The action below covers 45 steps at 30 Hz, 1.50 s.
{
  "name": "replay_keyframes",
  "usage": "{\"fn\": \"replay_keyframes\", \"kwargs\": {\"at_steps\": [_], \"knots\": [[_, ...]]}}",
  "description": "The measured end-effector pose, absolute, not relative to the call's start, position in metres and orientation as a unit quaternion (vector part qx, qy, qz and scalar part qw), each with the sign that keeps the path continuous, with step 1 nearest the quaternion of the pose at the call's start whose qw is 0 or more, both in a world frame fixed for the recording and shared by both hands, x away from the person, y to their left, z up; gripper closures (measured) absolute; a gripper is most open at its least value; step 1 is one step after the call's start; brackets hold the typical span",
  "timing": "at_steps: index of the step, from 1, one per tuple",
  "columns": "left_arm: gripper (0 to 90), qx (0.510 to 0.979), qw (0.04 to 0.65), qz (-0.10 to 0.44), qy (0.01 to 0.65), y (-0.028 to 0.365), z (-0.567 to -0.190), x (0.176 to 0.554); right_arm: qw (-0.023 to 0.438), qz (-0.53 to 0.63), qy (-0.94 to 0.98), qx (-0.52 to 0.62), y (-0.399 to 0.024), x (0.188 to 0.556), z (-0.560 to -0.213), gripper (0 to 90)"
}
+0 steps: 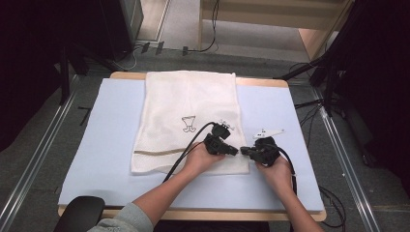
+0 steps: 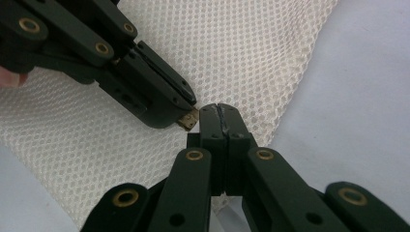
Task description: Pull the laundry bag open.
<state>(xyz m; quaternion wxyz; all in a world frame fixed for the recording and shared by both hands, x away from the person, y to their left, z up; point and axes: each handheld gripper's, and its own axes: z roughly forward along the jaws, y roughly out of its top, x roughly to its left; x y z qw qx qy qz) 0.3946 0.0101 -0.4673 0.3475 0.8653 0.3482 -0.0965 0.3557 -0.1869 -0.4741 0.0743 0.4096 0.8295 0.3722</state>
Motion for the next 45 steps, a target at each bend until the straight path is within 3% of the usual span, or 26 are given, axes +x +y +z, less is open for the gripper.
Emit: {"fn": "replay_keyframes", "kwargs": {"at_steps": [10,28,39,45], "knots": [[88.9,0.867,0.331,-0.12,0.352,0.031,-0.462,0.398,0.077,0.373,0.831,0.406,-0.188,0.353,-0.476,90.0],[88.6,0.864,0.338,-0.114,0.355,0.036,-0.465,0.398,0.065,0.376,0.828,0.411,-0.184,0.358,-0.472,90.0],[88.9,0.864,0.332,-0.123,0.357,0.04,-0.46,0.398,0.093,0.369,0.834,0.399,-0.177,0.355,-0.475,90.0],[88.8,0.859,0.331,-0.128,0.37,0.069,-0.454,0.398,0.088,0.384,0.829,0.396,-0.181,0.355,-0.477,90.0]]}}
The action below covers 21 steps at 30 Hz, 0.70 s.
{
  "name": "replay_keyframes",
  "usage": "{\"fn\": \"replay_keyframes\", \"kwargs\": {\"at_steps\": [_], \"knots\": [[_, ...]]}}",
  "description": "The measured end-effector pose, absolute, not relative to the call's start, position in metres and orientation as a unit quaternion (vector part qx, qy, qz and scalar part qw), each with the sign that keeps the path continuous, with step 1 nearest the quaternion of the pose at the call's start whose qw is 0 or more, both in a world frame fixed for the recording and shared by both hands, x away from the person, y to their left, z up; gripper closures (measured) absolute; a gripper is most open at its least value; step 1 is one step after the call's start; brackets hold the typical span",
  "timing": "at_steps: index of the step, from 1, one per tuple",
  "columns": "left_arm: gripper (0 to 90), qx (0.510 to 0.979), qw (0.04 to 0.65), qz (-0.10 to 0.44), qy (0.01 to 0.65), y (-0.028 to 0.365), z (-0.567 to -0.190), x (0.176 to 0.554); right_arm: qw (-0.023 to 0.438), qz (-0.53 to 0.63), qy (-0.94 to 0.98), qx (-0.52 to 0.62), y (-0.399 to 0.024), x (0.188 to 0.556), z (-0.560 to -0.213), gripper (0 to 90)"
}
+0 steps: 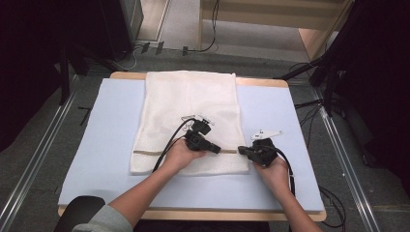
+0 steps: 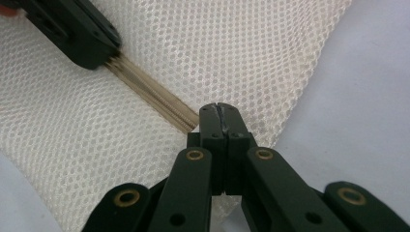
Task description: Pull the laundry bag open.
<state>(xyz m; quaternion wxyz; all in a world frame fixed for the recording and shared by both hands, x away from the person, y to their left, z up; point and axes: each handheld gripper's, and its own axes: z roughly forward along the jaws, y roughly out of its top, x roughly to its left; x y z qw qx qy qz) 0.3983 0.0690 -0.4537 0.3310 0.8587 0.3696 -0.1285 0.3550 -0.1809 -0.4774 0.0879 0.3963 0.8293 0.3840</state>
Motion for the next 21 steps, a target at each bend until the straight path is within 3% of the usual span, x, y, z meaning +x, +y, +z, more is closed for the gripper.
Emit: {"fn": "replay_keyframes", "kwargs": {"at_steps": [11,21], "knots": [[88.7,0.849,0.345,-0.116,0.382,0.127,-0.437,0.388,0.085,0.388,0.828,0.396,-0.182,0.356,-0.478,90.0],[88.8,0.851,0.347,-0.107,0.38,0.154,-0.428,0.38,0.085,0.389,0.828,0.396,-0.182,0.355,-0.478,90.0]]}}
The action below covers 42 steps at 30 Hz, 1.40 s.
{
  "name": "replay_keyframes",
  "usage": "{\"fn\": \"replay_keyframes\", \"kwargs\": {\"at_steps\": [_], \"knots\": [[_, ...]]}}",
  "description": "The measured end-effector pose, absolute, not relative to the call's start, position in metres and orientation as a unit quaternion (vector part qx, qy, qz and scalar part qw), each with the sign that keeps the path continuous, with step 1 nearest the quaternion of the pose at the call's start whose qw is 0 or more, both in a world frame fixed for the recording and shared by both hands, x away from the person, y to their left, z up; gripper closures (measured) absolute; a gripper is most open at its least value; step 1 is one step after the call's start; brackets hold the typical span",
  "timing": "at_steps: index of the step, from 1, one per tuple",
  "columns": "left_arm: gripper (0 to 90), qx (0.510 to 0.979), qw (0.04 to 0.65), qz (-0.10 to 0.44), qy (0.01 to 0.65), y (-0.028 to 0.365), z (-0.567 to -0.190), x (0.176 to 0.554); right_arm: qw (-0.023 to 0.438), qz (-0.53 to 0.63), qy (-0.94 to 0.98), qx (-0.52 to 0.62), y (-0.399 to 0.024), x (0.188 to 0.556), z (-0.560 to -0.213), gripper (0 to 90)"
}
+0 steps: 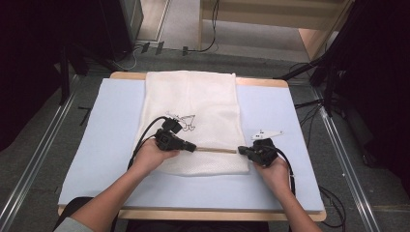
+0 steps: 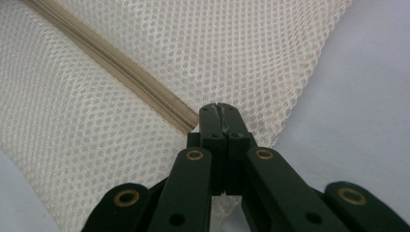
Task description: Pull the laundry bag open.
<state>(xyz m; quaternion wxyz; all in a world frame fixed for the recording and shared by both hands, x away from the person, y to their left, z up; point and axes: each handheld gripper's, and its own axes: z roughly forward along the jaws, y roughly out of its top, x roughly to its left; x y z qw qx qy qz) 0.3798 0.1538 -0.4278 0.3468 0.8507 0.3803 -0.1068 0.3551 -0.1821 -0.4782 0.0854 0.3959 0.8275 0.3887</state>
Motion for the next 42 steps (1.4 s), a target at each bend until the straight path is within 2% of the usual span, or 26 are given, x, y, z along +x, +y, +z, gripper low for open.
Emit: {"fn": "replay_keyframes", "kwargs": {"at_steps": [6,20,42], "knots": [[88.7,0.839,0.355,-0.11,0.397,0.183,-0.425,0.377,0.086,0.394,0.828,0.39,-0.183,0.355,-0.479,90.0],[88.7,0.828,0.358,-0.115,0.416,0.216,-0.425,0.371,0.082,0.393,0.827,0.394,-0.184,0.356,-0.479,90.0],[88.6,0.799,0.371,-0.087,0.466,0.278,-0.42,0.357,0.077,0.392,0.832,0.386,-0.184,0.358,-0.478,90.0]]}}
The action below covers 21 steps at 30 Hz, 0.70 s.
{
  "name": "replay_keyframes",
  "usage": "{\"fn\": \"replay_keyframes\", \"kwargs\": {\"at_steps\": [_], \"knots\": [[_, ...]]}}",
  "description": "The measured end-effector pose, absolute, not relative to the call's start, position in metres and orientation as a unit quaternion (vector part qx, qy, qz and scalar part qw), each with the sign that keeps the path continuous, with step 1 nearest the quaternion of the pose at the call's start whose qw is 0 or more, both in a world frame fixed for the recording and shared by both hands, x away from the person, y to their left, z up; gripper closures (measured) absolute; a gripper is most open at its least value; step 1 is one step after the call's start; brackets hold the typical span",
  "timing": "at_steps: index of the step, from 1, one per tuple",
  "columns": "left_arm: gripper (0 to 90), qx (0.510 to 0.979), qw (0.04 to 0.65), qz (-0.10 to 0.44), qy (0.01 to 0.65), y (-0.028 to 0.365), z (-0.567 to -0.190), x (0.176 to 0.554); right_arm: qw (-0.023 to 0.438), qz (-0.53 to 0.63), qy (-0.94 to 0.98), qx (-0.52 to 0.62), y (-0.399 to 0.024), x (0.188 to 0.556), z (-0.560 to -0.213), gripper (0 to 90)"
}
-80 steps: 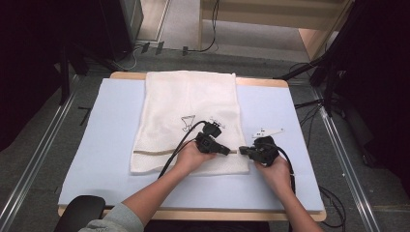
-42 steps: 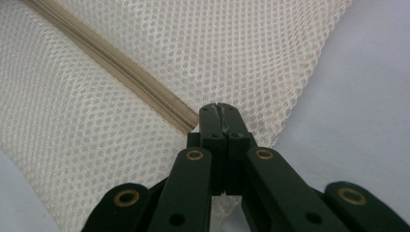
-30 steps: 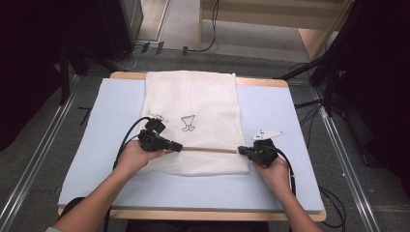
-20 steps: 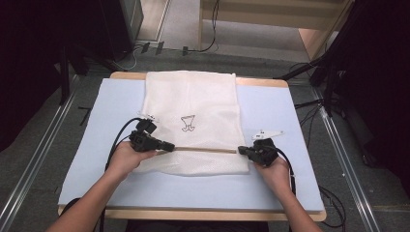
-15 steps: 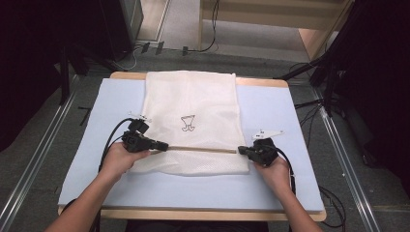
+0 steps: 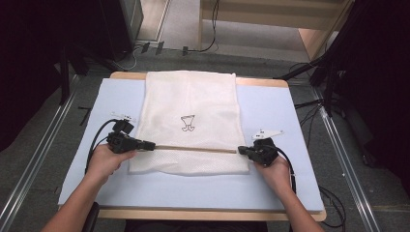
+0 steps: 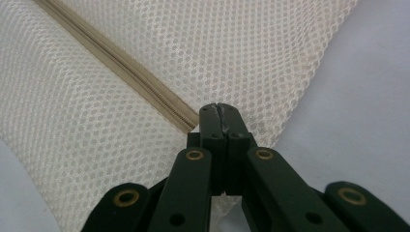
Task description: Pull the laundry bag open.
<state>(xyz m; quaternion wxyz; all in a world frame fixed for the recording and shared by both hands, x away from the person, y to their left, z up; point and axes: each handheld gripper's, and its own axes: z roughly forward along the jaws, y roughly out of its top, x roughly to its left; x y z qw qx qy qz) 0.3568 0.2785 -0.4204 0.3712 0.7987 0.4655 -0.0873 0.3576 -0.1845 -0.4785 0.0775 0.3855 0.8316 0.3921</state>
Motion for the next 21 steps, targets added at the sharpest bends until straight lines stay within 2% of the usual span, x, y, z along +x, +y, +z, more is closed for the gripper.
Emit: {"fn": "replay_keyframes", "kwargs": {"at_steps": [14,21], "knots": [[88.6,0.79,0.368,-0.083,0.483,0.298,-0.42,0.351,0.067,0.392,0.835,0.38,-0.186,0.361,-0.478,90.0],[88.6,0.784,0.371,-0.065,0.493,0.314,-0.418,0.347,0.068,0.392,0.836,0.378,-0.186,0.361,-0.478,90.0]]}}
